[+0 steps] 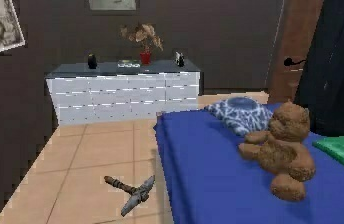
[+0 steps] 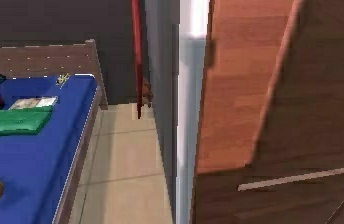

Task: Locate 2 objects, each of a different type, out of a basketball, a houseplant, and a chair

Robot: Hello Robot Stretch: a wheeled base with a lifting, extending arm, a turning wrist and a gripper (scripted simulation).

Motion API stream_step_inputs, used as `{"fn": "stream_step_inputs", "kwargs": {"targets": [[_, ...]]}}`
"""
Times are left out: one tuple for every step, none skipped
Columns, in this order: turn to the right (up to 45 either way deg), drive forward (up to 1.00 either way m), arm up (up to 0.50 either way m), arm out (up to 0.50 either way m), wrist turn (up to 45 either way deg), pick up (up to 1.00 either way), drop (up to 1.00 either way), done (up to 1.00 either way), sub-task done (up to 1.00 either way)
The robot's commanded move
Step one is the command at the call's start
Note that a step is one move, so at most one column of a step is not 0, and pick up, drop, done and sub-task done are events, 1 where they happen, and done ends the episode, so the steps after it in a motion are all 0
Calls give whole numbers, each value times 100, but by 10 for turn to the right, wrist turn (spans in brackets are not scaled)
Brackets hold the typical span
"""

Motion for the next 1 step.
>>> {"fn": "stream_step_inputs", "kwargs": {"targets": [[-210, 0, 0, 0, 0, 0, 0, 0, 0]]}}
